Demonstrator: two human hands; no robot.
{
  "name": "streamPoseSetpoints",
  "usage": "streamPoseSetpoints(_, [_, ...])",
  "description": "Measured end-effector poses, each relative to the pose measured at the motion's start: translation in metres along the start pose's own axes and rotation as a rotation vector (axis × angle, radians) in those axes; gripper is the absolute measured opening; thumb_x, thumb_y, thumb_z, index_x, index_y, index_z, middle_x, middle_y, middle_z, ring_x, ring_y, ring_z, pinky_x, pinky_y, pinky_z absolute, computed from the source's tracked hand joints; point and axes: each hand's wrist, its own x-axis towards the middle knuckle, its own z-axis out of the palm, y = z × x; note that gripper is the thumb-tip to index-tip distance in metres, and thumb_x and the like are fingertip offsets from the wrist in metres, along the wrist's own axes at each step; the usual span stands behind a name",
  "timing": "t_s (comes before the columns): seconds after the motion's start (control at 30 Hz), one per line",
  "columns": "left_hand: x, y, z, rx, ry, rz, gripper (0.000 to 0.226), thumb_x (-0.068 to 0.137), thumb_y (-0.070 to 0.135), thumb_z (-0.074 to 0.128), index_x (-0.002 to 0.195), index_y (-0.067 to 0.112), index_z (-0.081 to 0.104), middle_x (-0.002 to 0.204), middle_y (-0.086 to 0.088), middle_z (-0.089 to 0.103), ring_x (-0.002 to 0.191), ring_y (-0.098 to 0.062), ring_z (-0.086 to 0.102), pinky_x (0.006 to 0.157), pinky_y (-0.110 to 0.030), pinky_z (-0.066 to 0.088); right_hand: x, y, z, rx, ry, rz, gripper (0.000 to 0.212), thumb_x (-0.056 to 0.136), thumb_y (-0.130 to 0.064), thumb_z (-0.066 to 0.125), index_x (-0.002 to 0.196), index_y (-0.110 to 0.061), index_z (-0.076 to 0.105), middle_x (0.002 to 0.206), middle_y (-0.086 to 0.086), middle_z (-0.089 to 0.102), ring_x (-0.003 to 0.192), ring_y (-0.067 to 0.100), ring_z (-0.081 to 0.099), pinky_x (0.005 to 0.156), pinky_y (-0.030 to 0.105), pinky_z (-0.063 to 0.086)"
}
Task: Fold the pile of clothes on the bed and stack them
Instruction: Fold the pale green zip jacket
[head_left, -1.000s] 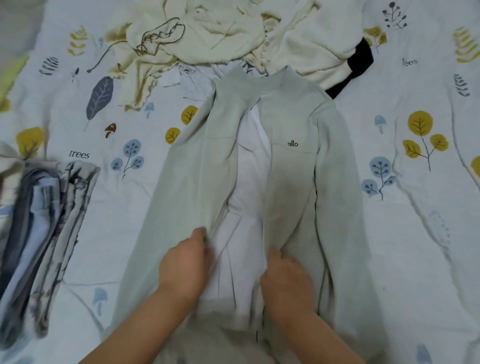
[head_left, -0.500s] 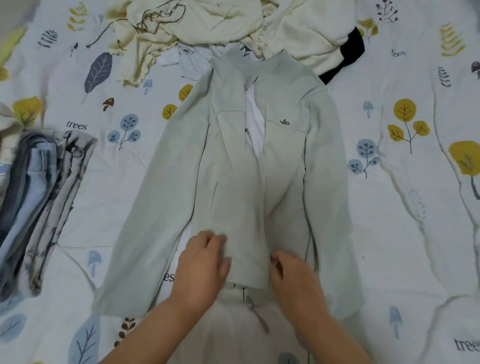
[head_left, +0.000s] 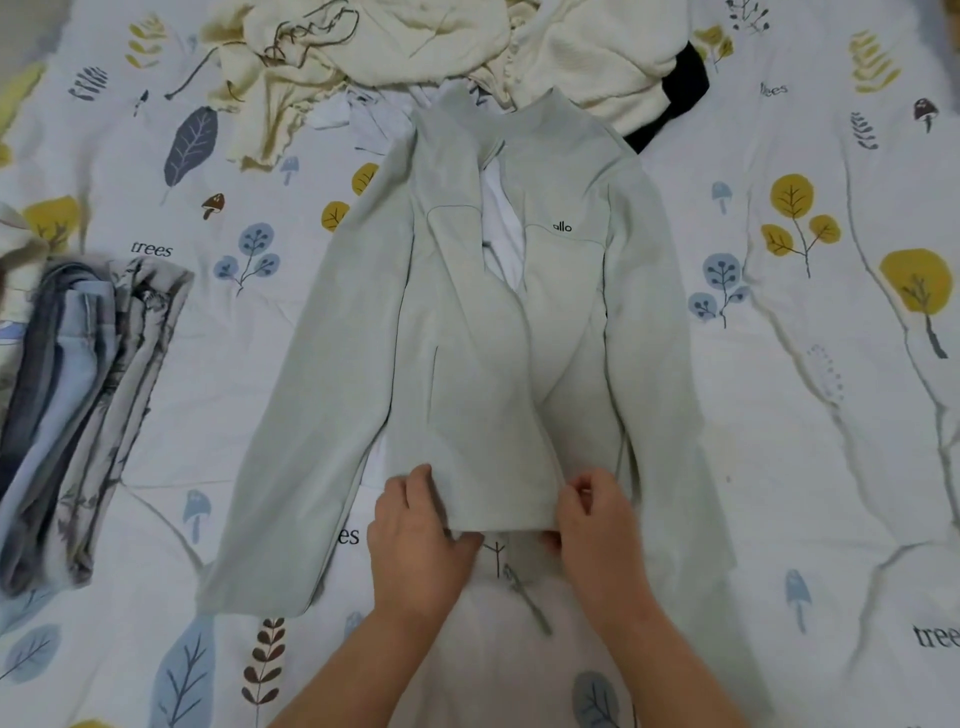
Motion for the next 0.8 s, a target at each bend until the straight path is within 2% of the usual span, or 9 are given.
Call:
streamPoseSetpoints(0.1, [0.005,-0.004,-0.006,-0.114,0.128,0.08,0.033,0.063,0.0,0.069,0.093,0.009,0.059,0.093,-0.006,0.056,0.083,-0.029,0.053,0.073,-0.034,0.039,-0.005,0.0,-0.007,0.121,0.106,-0.012,0.018,0.092,-0.011,0.048,0.076,-0.02,0.051,0.068,-0.001,0.053,0.06,0.012,0.049,0.056,0.035,0.046])
streamPoseSetpoints(0.2, [0.011,-0.01,-0.026,-0.233,0.196,0.118,0.033,0.065,-0.012,0.063,0.082,0.013,0.05,0.082,-0.004,0.053,0.07,-0.028,0.053,0.062,-0.026,0.031,-0.009,0.002,-0.014,0.144,0.195,-0.033,0.019,0.092,-0.012,0.048,0.077,-0.023,0.052,0.068,-0.002,0.054,0.06,0.013,0.047,0.057,0.033,0.043])
streamPoseSetpoints(0.33, [0.018,-0.035,-0.067,-0.128,0.344,0.296,0.031,0.059,-0.018,0.06,0.082,0.003,0.054,0.081,-0.009,0.05,0.071,-0.023,0.05,0.059,-0.024,0.029,-0.017,0.0,-0.007,0.145,0.208,-0.038,0.019,0.092,-0.011,0.049,0.076,-0.022,0.052,0.068,-0.003,0.055,0.061,0.013,0.05,0.058,0.029,0.042])
streamPoseSetpoints(0.43, [0.023,-0.063,-0.09,-0.073,0.374,0.097,0.024,0.072,-0.016,0.052,0.082,0.006,0.053,0.087,-0.011,0.051,0.074,-0.022,0.047,0.064,-0.028,0.03,-0.022,-0.002,0.01,0.214,0.128,0.034,0.015,0.091,-0.011,0.051,0.084,-0.024,0.054,0.081,-0.001,0.062,0.077,0.017,0.059,0.07,0.036,0.051])
streamPoseSetpoints(0.5, [0.021,-0.074,-0.095,-0.082,0.315,-0.067,0.019,0.08,-0.006,0.054,0.084,0.013,0.049,0.088,-0.007,0.052,0.074,-0.02,0.046,0.065,-0.03,0.031,-0.025,-0.001,0.02,0.231,0.017,0.112,0.012,0.091,-0.009,0.053,0.096,-0.019,0.056,0.091,0.003,0.065,0.082,0.019,0.063,0.074,0.037,0.055])
streamPoseSetpoints(0.57, [0.015,-0.069,-0.091,-0.104,0.227,-0.127,0.013,0.081,0.003,0.057,0.083,0.014,0.049,0.082,-0.005,0.055,0.071,-0.023,0.049,0.062,-0.032,0.033,-0.027,0.0,0.028,0.232,-0.069,0.161,0.016,0.088,-0.003,0.053,0.1,-0.012,0.059,0.088,0.007,0.066,0.071,0.017,0.063,0.063,0.03,0.055])
streamPoseSetpoints(0.67, [-0.004,-0.043,-0.068,-0.219,-0.089,-0.243,0.021,0.089,0.015,0.054,0.068,0.011,0.054,0.064,-0.004,0.058,0.063,-0.025,0.054,0.062,-0.036,0.043,-0.03,0.0,0.034,0.322,-0.126,0.192,0.018,0.087,0.001,0.052,0.092,-0.013,0.063,0.078,0.008,0.065,0.054,0.006,0.059,0.051,0.017,0.049])
streamPoseSetpoints(0.73, [-0.02,-0.018,-0.049,-0.442,-0.384,-0.425,0.035,0.095,0.028,0.048,0.067,0.01,0.058,0.061,-0.005,0.061,0.053,-0.021,0.054,0.054,-0.027,0.043,-0.03,-0.001,0.034,0.438,-0.16,0.219,0.015,0.088,0.002,0.054,0.094,-0.009,0.063,0.076,0.008,0.066,0.049,0.004,0.058,0.05,0.017,0.048])
streamPoseSetpoints(0.8, [-0.03,0.002,-0.033,-0.759,-0.547,-0.592,0.043,0.095,0.04,0.044,0.073,0.008,0.062,0.068,-0.008,0.065,0.053,-0.016,0.055,0.053,-0.023,0.043,-0.031,-0.001,0.033,0.504,-0.204,0.223,0.013,0.088,0.002,0.055,0.092,-0.006,0.064,0.078,0.011,0.069,0.055,0.012,0.062,0.055,0.023,0.052])
